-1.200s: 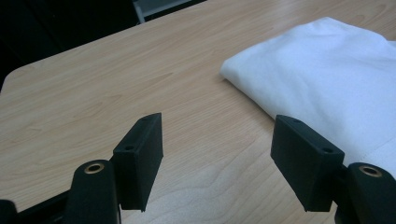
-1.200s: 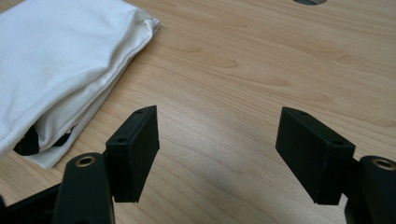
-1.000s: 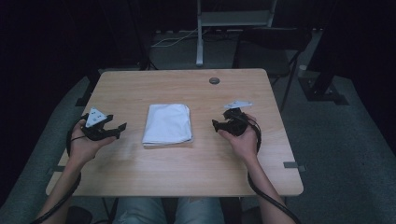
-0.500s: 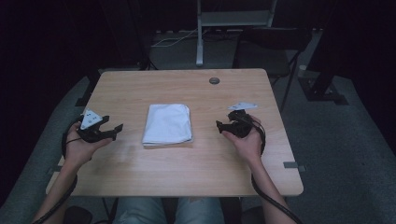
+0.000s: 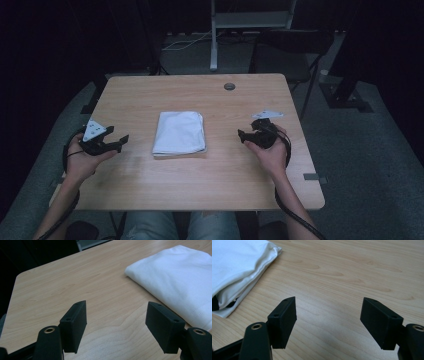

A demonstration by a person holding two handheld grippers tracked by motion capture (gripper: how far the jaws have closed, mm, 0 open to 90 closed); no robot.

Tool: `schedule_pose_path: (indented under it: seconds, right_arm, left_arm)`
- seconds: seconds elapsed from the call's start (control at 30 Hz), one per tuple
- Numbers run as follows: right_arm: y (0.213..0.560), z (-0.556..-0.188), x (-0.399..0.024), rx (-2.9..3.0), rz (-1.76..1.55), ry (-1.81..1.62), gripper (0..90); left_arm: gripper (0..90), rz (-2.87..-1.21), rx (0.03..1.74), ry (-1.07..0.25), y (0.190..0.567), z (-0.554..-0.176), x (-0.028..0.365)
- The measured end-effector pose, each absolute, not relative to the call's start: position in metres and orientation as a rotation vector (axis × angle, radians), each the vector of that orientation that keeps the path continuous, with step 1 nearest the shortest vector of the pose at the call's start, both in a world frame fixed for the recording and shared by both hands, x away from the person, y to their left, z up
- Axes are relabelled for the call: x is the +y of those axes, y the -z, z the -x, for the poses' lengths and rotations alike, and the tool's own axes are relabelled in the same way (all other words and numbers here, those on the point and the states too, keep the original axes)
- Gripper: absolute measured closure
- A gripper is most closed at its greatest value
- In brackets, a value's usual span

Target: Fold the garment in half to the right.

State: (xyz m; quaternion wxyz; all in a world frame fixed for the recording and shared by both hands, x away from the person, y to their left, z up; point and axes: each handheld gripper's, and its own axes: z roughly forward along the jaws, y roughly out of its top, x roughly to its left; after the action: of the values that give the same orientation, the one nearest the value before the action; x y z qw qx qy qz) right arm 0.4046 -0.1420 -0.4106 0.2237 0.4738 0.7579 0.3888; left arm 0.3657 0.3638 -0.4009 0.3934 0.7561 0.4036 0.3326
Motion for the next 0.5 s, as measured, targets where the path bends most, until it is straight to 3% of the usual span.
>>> schedule_pose_path:
  seconds: [0.5]
  right_arm:
    - [0.4119, -0.3970, -0.1499, 2.078, -1.311, -1.069, 27.8]
  left_arm:
    - [33.5, -1.910, 1.023, -0.861, 0.3999, -0.3568, 0.3703]
